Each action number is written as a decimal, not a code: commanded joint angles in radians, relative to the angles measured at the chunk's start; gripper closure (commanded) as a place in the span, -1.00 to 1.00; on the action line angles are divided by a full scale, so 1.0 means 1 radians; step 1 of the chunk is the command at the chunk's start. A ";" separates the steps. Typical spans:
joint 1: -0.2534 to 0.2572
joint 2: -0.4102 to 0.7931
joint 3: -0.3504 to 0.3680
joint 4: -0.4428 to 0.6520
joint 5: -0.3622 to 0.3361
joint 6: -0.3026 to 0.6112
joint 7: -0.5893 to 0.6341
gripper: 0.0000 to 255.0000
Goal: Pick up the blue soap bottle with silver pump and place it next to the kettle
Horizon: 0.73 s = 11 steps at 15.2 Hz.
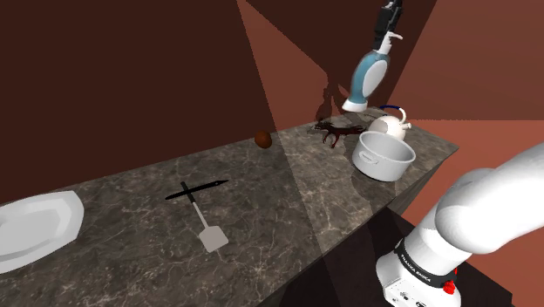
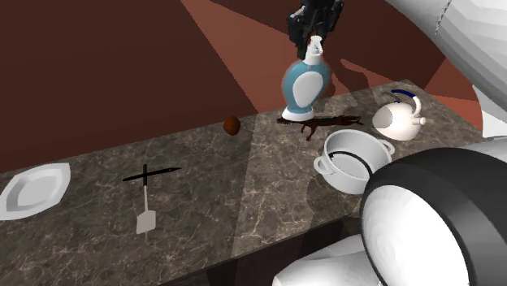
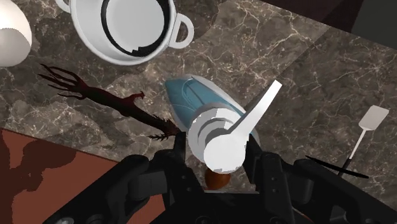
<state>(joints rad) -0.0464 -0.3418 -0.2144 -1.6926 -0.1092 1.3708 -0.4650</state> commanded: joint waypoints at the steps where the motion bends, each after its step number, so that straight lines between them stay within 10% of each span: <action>1: -0.014 0.007 -0.035 0.001 -0.009 0.011 -0.051 1.00; 11: -0.091 0.153 -0.229 0.113 -0.002 0.062 -0.322 1.00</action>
<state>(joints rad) -0.1291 -0.2076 -0.4235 -1.5979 -0.1159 1.4307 -0.7567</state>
